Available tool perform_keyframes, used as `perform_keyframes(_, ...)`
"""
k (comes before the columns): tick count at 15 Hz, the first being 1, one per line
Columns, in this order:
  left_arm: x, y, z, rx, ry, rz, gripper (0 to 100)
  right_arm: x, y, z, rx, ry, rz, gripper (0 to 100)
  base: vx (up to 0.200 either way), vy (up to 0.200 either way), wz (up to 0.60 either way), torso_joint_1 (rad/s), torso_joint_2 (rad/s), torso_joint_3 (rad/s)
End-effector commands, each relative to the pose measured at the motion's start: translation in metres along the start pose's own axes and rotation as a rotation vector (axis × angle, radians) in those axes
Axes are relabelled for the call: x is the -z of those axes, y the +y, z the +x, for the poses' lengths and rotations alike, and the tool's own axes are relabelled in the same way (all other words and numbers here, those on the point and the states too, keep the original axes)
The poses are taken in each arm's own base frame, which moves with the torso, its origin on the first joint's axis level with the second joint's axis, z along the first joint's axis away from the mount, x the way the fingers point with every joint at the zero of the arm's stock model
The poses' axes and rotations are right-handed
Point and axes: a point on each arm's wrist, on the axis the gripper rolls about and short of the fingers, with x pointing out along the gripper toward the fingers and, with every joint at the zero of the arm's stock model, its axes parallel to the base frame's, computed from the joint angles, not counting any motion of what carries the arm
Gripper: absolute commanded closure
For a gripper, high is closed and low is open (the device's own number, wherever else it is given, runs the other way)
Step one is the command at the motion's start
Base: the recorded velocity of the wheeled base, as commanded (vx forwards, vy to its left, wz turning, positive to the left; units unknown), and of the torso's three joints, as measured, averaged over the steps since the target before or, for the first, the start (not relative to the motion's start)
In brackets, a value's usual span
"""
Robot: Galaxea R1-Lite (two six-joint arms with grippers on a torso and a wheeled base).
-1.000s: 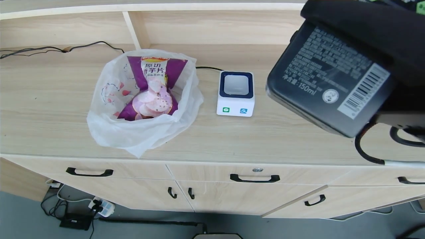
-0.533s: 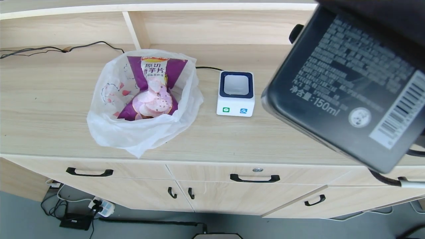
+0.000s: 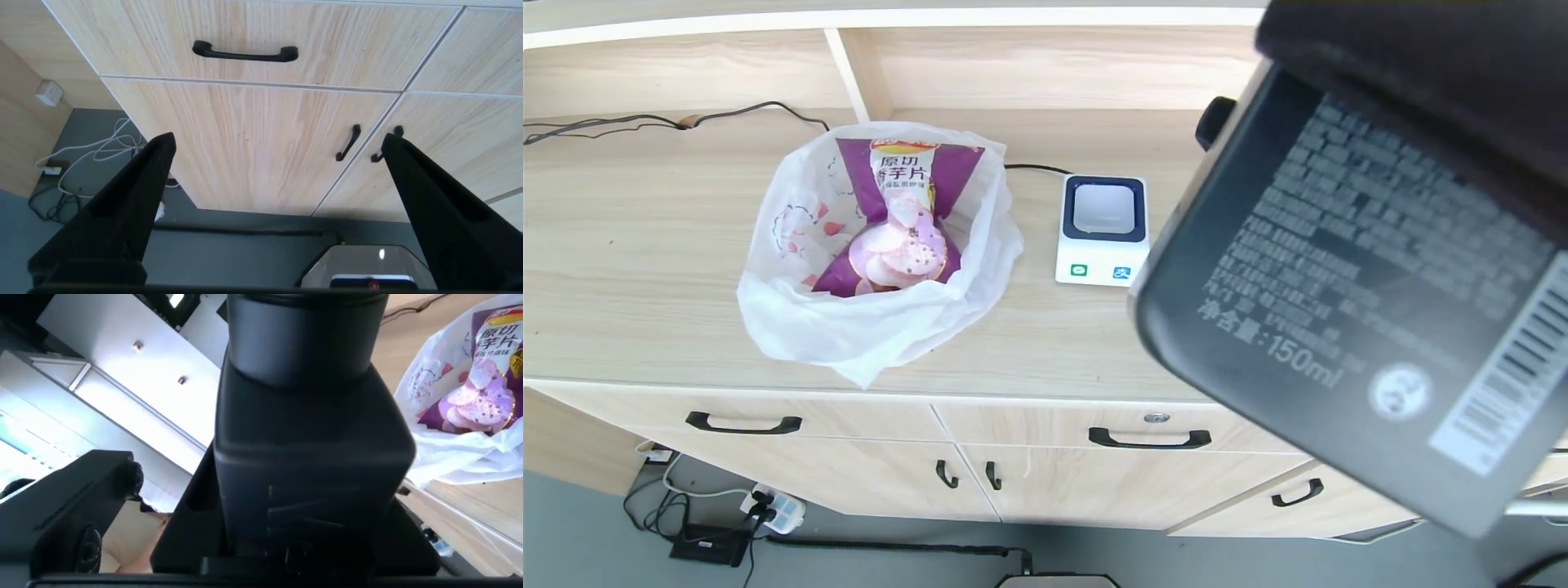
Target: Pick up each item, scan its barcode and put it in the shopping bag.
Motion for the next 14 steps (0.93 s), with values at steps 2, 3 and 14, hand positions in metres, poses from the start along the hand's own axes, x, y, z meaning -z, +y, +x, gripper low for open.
perform_keyframes(2, 0.000, 0.000, 0.000, 0.000, 0.001, -0.002, 0, 0.005, -0.002, 0.003, 0.004, 0.017, -0.012, 100, 0.000, 0.000, 0.00, 0.000, 0.00, 0.000)
perform_keyframes(3, 0.000, 0.000, 0.000, 0.000, 0.001, -0.003, 0, 0.007, -0.003, 0.002, 0.010, 0.025, -0.019, 100, 0.000, 0.000, 0.00, 0.000, 0.00, 0.000)
perform_keyframes(14, 0.000, 0.000, 0.000, 0.000, 0.000, 0.000, 0, -0.011, -0.121, -0.094, 0.828, 0.058, -0.685, 100, -0.073, 0.000, 0.00, 0.005, 0.00, 0.001)
